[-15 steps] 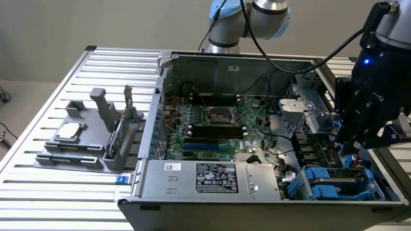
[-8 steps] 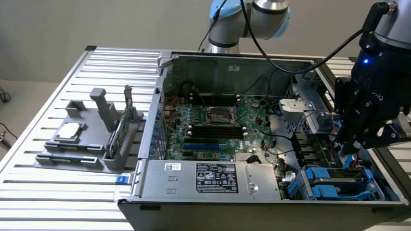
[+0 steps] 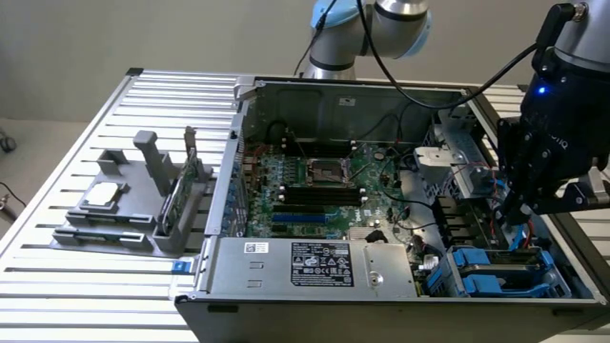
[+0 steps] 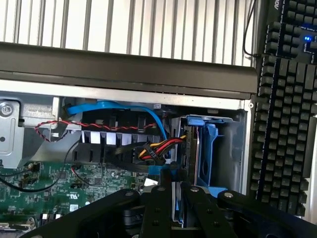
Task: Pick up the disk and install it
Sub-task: 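Insert the second disk wire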
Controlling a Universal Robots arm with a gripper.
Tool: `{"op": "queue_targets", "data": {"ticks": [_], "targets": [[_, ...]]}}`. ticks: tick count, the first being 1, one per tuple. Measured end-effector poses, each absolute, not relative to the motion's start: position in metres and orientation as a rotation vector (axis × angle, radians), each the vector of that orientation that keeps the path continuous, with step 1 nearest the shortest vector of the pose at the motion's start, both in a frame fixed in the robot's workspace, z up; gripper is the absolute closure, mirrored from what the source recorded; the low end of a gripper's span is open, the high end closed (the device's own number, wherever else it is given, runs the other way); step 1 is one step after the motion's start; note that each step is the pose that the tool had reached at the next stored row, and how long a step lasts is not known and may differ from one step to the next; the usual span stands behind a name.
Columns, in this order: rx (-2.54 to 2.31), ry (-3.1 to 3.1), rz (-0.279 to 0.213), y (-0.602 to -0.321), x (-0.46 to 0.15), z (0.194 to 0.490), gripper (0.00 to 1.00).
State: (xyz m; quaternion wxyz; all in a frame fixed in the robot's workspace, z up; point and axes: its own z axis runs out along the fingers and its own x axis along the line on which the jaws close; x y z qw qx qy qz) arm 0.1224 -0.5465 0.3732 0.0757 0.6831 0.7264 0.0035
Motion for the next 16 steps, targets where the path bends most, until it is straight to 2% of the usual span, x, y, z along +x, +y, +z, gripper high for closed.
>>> {"op": "queue_targets", "data": {"ticks": [16], "targets": [[2.044, 2.172, 0.017, -0.5514, 0.1168, 0.3648, 0.84]]}}
